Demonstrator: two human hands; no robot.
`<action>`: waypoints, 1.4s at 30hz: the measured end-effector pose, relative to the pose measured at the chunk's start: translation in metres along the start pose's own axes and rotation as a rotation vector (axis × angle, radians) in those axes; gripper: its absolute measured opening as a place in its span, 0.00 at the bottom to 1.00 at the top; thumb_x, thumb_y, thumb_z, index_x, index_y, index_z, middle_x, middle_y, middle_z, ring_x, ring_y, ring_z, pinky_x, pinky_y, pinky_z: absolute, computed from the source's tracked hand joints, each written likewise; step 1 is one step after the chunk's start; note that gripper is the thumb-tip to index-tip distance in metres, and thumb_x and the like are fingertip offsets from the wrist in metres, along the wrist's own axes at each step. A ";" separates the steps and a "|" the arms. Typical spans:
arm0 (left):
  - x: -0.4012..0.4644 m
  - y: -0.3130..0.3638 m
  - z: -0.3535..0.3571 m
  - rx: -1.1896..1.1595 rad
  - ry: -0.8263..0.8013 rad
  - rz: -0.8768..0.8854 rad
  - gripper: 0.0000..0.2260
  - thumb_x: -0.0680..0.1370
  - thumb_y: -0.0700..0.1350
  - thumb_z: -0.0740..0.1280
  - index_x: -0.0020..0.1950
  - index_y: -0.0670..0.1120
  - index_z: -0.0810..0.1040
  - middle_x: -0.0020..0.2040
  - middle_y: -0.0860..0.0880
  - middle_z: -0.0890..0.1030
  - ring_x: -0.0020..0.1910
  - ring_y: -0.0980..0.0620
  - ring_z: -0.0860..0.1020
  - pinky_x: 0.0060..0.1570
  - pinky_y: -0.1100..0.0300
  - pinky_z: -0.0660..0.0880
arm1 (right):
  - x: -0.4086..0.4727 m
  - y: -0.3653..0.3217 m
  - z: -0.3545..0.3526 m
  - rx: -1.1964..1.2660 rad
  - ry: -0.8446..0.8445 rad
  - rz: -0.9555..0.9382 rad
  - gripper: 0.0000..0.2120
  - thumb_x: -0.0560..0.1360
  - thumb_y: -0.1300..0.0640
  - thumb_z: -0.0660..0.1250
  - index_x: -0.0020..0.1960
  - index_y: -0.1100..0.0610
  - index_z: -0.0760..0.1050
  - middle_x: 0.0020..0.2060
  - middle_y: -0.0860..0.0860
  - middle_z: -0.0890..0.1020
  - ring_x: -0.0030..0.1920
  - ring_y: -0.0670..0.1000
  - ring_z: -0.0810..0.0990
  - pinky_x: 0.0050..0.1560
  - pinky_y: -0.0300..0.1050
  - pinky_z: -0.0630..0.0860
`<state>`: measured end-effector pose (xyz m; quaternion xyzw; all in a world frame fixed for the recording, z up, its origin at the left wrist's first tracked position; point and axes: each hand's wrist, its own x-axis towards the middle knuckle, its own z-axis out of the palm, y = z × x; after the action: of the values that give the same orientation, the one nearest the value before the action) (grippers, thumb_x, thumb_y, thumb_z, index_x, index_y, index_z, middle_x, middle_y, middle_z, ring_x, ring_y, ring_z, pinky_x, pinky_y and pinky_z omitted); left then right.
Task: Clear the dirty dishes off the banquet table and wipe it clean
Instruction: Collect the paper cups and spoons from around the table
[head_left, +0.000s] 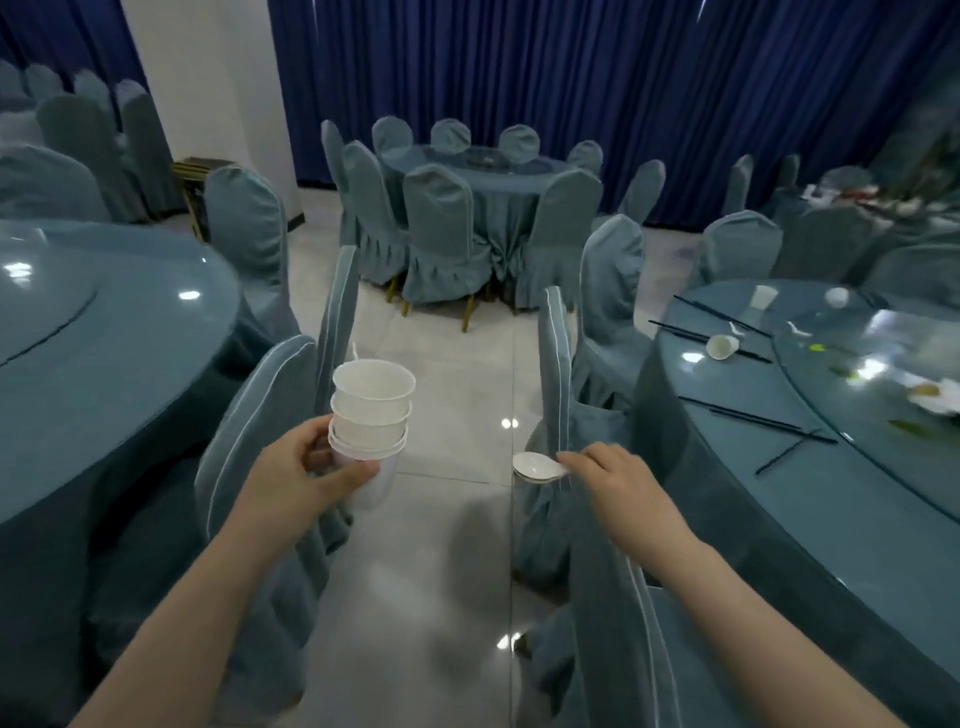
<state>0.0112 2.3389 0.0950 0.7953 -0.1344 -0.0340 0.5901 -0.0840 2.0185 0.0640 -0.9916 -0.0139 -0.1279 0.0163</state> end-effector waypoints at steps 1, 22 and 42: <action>0.018 -0.002 -0.004 -0.003 -0.031 0.003 0.20 0.69 0.41 0.76 0.57 0.55 0.76 0.48 0.60 0.82 0.45 0.66 0.80 0.36 0.76 0.72 | 0.009 -0.004 0.002 0.003 0.008 0.022 0.31 0.65 0.76 0.66 0.65 0.58 0.74 0.50 0.54 0.79 0.47 0.56 0.77 0.46 0.48 0.72; 0.420 -0.025 0.110 0.017 -0.304 0.028 0.19 0.70 0.44 0.75 0.55 0.59 0.74 0.48 0.63 0.79 0.47 0.62 0.77 0.39 0.69 0.69 | 0.244 0.195 0.088 -0.038 0.041 0.668 0.21 0.75 0.64 0.58 0.65 0.49 0.73 0.51 0.49 0.79 0.43 0.56 0.79 0.39 0.45 0.67; 0.860 -0.039 0.293 -0.065 -0.514 0.030 0.22 0.69 0.42 0.76 0.61 0.55 0.77 0.53 0.57 0.82 0.51 0.56 0.80 0.44 0.63 0.74 | 0.566 0.410 0.174 0.090 -0.070 1.001 0.13 0.75 0.64 0.57 0.57 0.52 0.69 0.50 0.47 0.81 0.45 0.57 0.79 0.41 0.46 0.71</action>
<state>0.7821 1.8585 0.0600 0.7391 -0.2907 -0.2303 0.5624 0.5207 1.6281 0.0277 -0.8787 0.4572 -0.0705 0.1177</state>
